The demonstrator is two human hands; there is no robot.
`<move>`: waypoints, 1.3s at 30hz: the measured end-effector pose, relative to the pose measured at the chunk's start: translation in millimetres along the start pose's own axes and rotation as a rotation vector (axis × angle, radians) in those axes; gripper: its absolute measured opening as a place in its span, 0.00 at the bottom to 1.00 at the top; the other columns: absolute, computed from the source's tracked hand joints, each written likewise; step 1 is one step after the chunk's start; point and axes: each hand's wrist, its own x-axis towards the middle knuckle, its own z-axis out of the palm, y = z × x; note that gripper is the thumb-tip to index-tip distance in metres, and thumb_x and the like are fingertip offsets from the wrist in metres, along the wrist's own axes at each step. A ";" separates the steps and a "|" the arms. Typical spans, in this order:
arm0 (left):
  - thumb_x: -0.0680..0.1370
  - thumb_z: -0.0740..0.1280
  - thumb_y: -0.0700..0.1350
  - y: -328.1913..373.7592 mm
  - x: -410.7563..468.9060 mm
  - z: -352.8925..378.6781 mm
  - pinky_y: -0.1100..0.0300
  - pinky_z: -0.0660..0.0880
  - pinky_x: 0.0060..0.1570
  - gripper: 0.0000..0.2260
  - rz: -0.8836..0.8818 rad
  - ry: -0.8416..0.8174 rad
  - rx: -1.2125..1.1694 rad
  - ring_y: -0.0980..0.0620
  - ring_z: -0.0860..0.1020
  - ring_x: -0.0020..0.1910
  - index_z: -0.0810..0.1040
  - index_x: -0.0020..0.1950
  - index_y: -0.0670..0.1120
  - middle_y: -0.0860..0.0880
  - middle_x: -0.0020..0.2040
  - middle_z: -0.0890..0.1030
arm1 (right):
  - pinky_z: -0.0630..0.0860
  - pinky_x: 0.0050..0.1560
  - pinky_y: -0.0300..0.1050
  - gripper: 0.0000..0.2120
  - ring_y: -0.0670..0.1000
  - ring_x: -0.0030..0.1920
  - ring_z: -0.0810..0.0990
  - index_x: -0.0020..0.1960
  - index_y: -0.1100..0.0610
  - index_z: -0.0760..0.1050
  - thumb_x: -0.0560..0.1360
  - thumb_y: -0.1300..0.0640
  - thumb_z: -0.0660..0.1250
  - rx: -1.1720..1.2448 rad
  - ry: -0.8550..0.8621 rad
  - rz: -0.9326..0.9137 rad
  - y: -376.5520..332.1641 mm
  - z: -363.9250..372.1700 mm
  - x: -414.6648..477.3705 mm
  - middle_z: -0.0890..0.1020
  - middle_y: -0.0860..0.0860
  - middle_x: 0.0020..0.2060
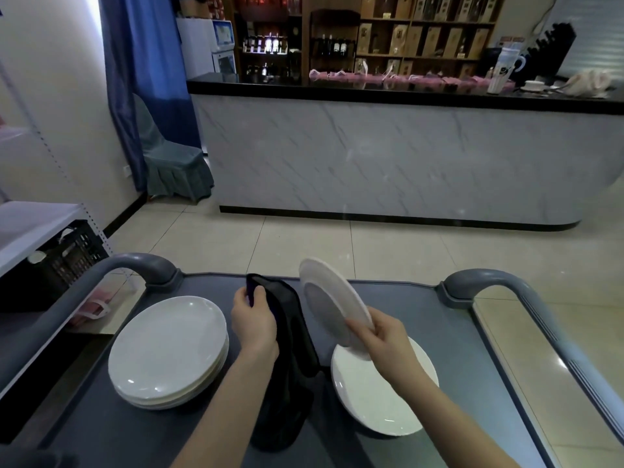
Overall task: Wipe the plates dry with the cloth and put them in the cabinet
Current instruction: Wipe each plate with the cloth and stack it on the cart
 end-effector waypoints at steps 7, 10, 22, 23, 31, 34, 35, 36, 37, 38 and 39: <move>0.83 0.55 0.56 -6.5 -44.0 31.3 0.60 0.67 0.62 0.17 0.295 -0.472 0.141 0.57 0.71 0.66 0.63 0.72 0.63 0.60 0.67 0.73 | 0.80 0.48 0.51 0.10 0.59 0.51 0.85 0.53 0.58 0.84 0.80 0.56 0.66 0.597 0.022 0.196 -14.4 12.4 -13.2 0.86 0.60 0.50; 0.78 0.46 0.67 -22.6 -50.0 27.1 0.60 0.46 0.75 0.28 0.618 -0.718 0.521 0.65 0.53 0.76 0.50 0.78 0.66 0.67 0.78 0.53 | 0.82 0.47 0.46 0.15 0.58 0.55 0.84 0.59 0.60 0.82 0.78 0.54 0.67 0.773 0.041 0.217 -20.0 7.2 -11.7 0.85 0.60 0.54; 0.78 0.39 0.66 -13.1 -55.9 32.8 0.49 0.36 0.76 0.26 0.792 -0.883 0.735 0.67 0.37 0.76 0.39 0.76 0.64 0.69 0.77 0.39 | 0.82 0.50 0.47 0.17 0.58 0.59 0.83 0.60 0.59 0.82 0.77 0.51 0.67 0.907 0.048 0.232 -22.9 -4.4 -6.1 0.84 0.60 0.58; 0.77 0.39 0.66 -8.7 -49.4 36.0 0.48 0.36 0.77 0.26 0.772 -0.877 0.757 0.68 0.36 0.75 0.39 0.75 0.65 0.69 0.76 0.38 | 0.82 0.51 0.47 0.17 0.59 0.60 0.83 0.61 0.59 0.81 0.78 0.51 0.67 0.906 0.031 0.243 -20.5 -3.7 -9.0 0.83 0.60 0.59; 0.78 0.43 0.67 -35.9 -41.8 11.0 0.53 0.39 0.78 0.30 0.724 -0.821 0.681 0.64 0.37 0.77 0.42 0.79 0.60 0.66 0.78 0.40 | 0.83 0.47 0.48 0.19 0.58 0.56 0.84 0.59 0.64 0.80 0.73 0.53 0.70 0.933 0.099 0.230 -23.1 -18.5 -3.2 0.84 0.61 0.56; 0.79 0.43 0.64 -52.6 -67.8 2.9 0.55 0.36 0.77 0.29 0.756 -0.822 0.685 0.62 0.38 0.78 0.42 0.79 0.58 0.65 0.79 0.40 | 0.83 0.46 0.47 0.18 0.57 0.54 0.85 0.57 0.63 0.81 0.73 0.52 0.70 0.928 0.123 0.238 -26.5 -20.9 -0.3 0.85 0.61 0.55; 0.80 0.42 0.63 -55.0 -76.2 5.0 0.56 0.34 0.76 0.28 0.779 -0.816 0.685 0.61 0.38 0.78 0.42 0.79 0.58 0.66 0.79 0.40 | 0.83 0.46 0.46 0.17 0.58 0.54 0.85 0.56 0.63 0.82 0.73 0.52 0.70 0.941 0.116 0.242 -26.3 -19.6 -1.2 0.85 0.61 0.55; 0.80 0.42 0.62 -54.7 -82.3 8.4 0.58 0.32 0.75 0.27 0.804 -0.812 0.683 0.61 0.39 0.78 0.42 0.79 0.59 0.66 0.79 0.40 | 0.83 0.46 0.46 0.16 0.58 0.55 0.85 0.55 0.63 0.83 0.74 0.52 0.70 0.951 0.097 0.246 -25.6 -17.3 -3.0 0.84 0.62 0.55; 0.81 0.42 0.61 -51.3 -85.5 13.5 0.59 0.31 0.74 0.26 0.827 -0.813 0.687 0.61 0.40 0.78 0.41 0.79 0.60 0.66 0.79 0.40 | 0.82 0.48 0.45 0.15 0.58 0.56 0.84 0.55 0.62 0.84 0.75 0.52 0.69 0.950 0.071 0.251 -24.3 -14.5 -5.8 0.84 0.62 0.56; 0.81 0.41 0.60 -46.1 -86.0 18.9 0.59 0.31 0.74 0.25 0.845 -0.816 0.697 0.62 0.40 0.78 0.41 0.78 0.61 0.67 0.78 0.40 | 0.82 0.48 0.45 0.15 0.58 0.58 0.84 0.56 0.60 0.84 0.76 0.52 0.68 0.943 0.043 0.255 -22.7 -11.6 -9.1 0.84 0.61 0.57; 0.81 0.40 0.60 -39.8 -83.7 24.0 0.58 0.31 0.74 0.24 0.853 -0.816 0.710 0.64 0.40 0.78 0.40 0.77 0.63 0.68 0.78 0.40 | 0.82 0.49 0.45 0.15 0.58 0.59 0.83 0.57 0.59 0.84 0.76 0.51 0.68 0.935 0.019 0.260 -21.1 -8.8 -12.3 0.84 0.61 0.58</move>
